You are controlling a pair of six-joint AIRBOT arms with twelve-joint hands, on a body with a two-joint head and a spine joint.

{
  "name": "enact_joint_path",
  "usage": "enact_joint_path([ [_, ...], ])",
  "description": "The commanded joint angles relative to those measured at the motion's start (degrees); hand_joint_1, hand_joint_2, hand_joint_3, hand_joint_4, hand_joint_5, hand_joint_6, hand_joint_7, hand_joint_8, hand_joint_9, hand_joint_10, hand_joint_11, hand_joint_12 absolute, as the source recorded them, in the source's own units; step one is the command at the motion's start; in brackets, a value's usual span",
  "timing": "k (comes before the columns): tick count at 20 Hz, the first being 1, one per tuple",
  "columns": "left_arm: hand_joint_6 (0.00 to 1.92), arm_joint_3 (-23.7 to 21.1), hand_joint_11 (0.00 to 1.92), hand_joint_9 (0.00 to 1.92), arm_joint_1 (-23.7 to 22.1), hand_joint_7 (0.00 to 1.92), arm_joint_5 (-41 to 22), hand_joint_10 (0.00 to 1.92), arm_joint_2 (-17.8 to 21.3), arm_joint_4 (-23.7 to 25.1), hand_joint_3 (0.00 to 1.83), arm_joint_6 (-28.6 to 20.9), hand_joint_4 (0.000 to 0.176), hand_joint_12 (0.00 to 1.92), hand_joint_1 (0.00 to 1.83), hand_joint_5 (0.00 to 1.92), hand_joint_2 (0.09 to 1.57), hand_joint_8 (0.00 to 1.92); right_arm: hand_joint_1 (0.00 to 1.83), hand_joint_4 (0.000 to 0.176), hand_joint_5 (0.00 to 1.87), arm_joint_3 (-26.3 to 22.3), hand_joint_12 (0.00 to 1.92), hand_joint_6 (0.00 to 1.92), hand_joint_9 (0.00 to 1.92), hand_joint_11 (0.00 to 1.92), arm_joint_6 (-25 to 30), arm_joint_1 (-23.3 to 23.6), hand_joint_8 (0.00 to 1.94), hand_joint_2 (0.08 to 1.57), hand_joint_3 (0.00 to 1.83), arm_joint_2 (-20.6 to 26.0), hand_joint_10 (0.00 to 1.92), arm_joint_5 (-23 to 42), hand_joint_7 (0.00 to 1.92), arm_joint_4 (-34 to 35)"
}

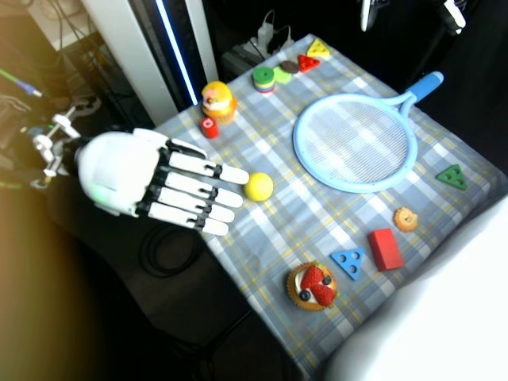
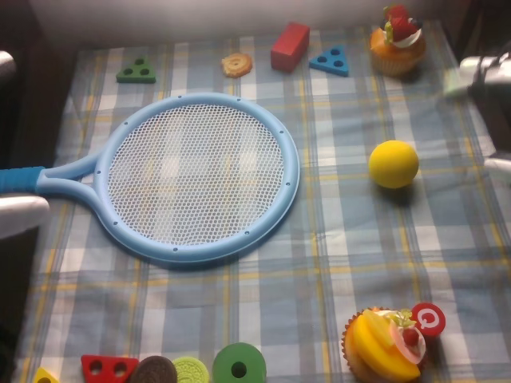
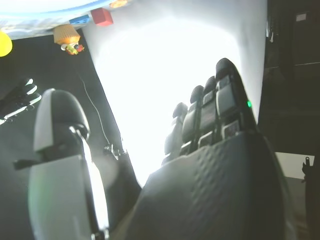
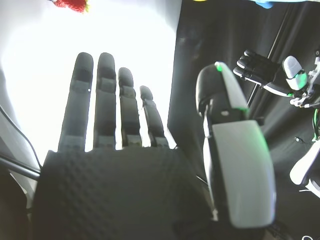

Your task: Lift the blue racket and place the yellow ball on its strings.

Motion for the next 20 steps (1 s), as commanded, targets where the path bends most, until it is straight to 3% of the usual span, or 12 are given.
enact_joint_path([
  [1, 0.00, 0.4, 0.00, 0.15, -0.5, 0.15, -5.5, 0.01, 0.6, -2.1, 0.01, 2.2, 0.176, 0.44, 0.85, 0.15, 0.95, 0.00, 0.91, 0.028, 0.67, -0.1, 0.68, 0.01, 0.42, 0.12, 0.5, 0.9, 0.00, 1.17, 0.00, 0.1, 0.01, 7.3, 0.47, 0.8],
  [4, 0.00, 0.5, 0.00, 0.12, -0.5, 0.13, -3.4, 0.00, 0.7, -5.9, 0.00, 8.7, 0.176, 0.33, 0.87, 0.09, 0.95, 0.00, 0.92, 0.022, 0.67, -0.2, 0.67, 0.00, 0.41, 0.11, 0.5, 1.2, 0.00, 1.17, 0.00, 0.2, 0.00, 7.3, 0.47, 0.2],
  [6, 0.00, 0.6, 0.00, 0.05, -1.3, 0.10, -1.8, 0.00, 0.5, -10.2, 0.00, 18.8, 0.176, 0.22, 0.92, 0.05, 0.94, 0.00, 0.91, 0.026, 0.67, -0.2, 0.67, 0.00, 0.42, 0.12, 0.8, 1.5, 0.00, 1.17, 0.00, 0.2, 0.01, 7.3, 0.48, -0.4],
  [7, 0.00, 0.6, 0.00, 0.01, -2.4, 0.07, -1.1, 0.00, -0.1, -13.0, 0.00, 26.0, 0.176, 0.16, 0.97, 0.04, 0.92, 0.00, 0.91, 0.015, 0.67, -0.2, 0.67, 0.00, 0.42, 0.12, 0.9, 1.6, 0.00, 1.18, 0.00, 0.2, 0.01, 7.3, 0.48, -0.7],
  [9, 0.00, 1.6, 0.00, 0.00, -4.1, 0.03, 1.4, 0.00, -1.2, -15.2, 0.00, 32.8, 0.176, 0.03, 1.01, 0.04, 0.88, 0.00, 0.90, 0.020, 0.67, -0.4, 0.67, 0.00, 0.43, 0.13, 1.0, 1.6, 0.00, 1.18, 0.00, 0.2, 0.01, 7.4, 0.49, -1.0],
  [11, 0.01, 3.5, 0.00, 0.00, -7.1, 0.03, 5.4, 0.00, -3.0, -16.1, 0.00, 38.0, 0.176, 0.00, 1.05, 0.06, 0.85, 0.00, 0.91, 0.029, 0.67, -0.4, 0.68, 0.00, 0.43, 0.14, 1.4, 1.6, 0.01, 1.18, 0.00, 0.2, 0.01, 7.5, 0.50, -1.4],
  [18, 0.00, 13.1, 0.00, 0.00, -17.4, 0.00, 22.2, 0.00, -11.3, -22.1, 0.00, 55.4, 0.176, 0.00, 1.12, 0.00, 0.88, 0.00, 0.88, 0.000, 0.69, -0.3, 0.73, 0.00, 0.46, 0.16, 1.7, 1.3, 0.00, 1.20, 0.00, 0.2, 0.00, 7.6, 0.50, -1.8],
  [20, 0.00, 15.6, 0.00, 0.00, -17.8, 0.00, 25.1, 0.00, -12.4, -24.8, 0.02, 56.6, 0.176, 0.00, 1.01, 0.00, 0.92, 0.00, 0.86, 0.000, 0.70, -0.3, 0.73, 0.00, 0.47, 0.17, 1.8, 1.2, 0.00, 1.20, 0.00, 0.2, 0.00, 7.6, 0.50, -2.0],
])
